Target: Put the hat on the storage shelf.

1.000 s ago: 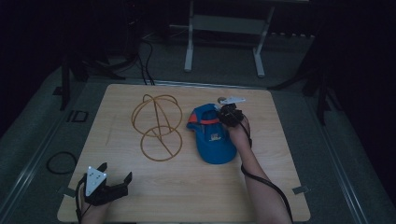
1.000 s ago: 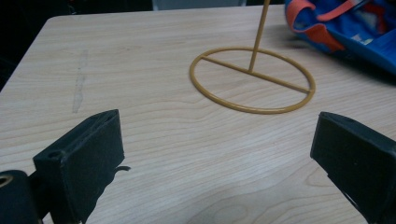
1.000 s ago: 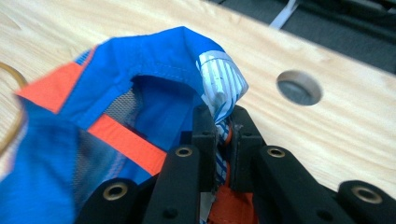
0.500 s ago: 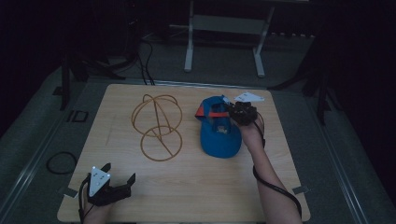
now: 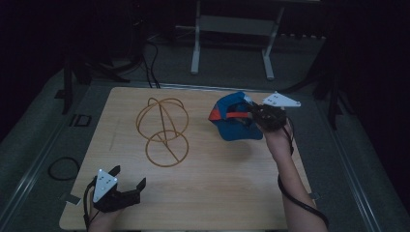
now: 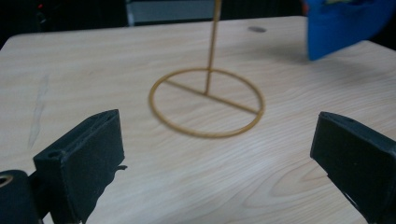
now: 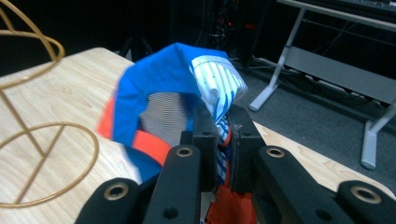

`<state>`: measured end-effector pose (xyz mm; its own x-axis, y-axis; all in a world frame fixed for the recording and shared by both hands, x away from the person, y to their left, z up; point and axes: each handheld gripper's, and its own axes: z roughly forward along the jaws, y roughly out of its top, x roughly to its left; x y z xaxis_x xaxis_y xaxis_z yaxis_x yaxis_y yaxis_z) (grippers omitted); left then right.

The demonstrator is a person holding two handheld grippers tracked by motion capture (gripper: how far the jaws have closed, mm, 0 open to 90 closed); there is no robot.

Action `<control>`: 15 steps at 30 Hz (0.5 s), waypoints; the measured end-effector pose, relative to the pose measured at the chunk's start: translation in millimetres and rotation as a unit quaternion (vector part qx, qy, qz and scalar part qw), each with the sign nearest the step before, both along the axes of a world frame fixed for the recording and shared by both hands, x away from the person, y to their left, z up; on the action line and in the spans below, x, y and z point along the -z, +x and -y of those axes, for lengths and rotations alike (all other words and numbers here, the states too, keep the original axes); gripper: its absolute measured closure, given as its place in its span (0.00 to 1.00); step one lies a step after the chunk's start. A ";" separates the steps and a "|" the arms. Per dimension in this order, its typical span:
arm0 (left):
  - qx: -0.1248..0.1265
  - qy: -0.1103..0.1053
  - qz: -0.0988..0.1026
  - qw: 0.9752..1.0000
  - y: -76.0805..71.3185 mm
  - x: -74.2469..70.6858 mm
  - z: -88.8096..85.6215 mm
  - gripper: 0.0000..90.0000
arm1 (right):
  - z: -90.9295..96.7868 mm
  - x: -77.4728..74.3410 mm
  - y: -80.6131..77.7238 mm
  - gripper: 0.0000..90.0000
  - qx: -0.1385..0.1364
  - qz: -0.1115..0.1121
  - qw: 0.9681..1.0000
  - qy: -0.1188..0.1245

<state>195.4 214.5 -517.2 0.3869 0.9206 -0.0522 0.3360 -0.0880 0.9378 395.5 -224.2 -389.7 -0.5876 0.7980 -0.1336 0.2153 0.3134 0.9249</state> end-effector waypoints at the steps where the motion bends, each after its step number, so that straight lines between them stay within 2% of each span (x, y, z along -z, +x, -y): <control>1: 0.000 0.000 0.000 1.000 0.0 0.0 0.0 0.03 | 1.8 -2.0 -2.8 0.93 0.001 0.003 1.000 0.001; 2: 0.014 -0.006 0.005 1.000 -0.9 -10.0 3.1 0.03 | 3.6 -4.0 -5.5 0.93 0.002 0.006 1.000 0.001; 5: 0.032 0.002 0.019 0.999 -1.7 -33.0 10.6 0.03 | 9.4 -10.6 -12.7 0.93 -0.002 0.014 1.000 0.009; 6: 0.035 0.003 0.024 0.999 -1.6 -39.1 12.6 0.03 | 10.3 -13.2 -15.4 0.93 0.000 0.020 1.000 0.005; 7: 0.035 0.003 0.024 0.999 -1.6 -39.1 12.6 0.03 | 11.1 -15.0 -17.0 0.93 0.001 0.023 1.000 0.005; 8: 0.049 0.002 0.035 0.998 0.1 -58.0 16.8 0.03 | 12.5 -18.1 -19.8 0.93 -0.003 0.024 1.000 0.012; 9: 0.049 0.002 0.035 0.998 0.1 -58.0 16.8 0.03 | 12.5 -18.1 -19.8 0.93 -0.003 0.024 1.000 0.012; 10: 0.054 0.009 0.046 0.997 2.5 -71.7 20.1 0.03 | 12.4 -22.5 -24.6 0.93 -0.004 0.031 0.999 0.010; 12: 0.060 0.007 0.057 0.997 5.8 -86.0 23.5 0.03 | 11.7 -25.6 -29.2 0.93 -0.010 0.034 0.999 0.014; 14: 0.060 0.007 0.057 0.997 5.8 -86.0 23.5 0.03 | 10.8 -27.2 -32.1 0.93 -0.012 0.037 0.999 0.013; 15: 0.070 0.006 0.067 0.995 12.2 -105.0 29.5 0.03 | 9.1 -30.3 -38.3 0.93 -0.018 0.041 0.999 0.019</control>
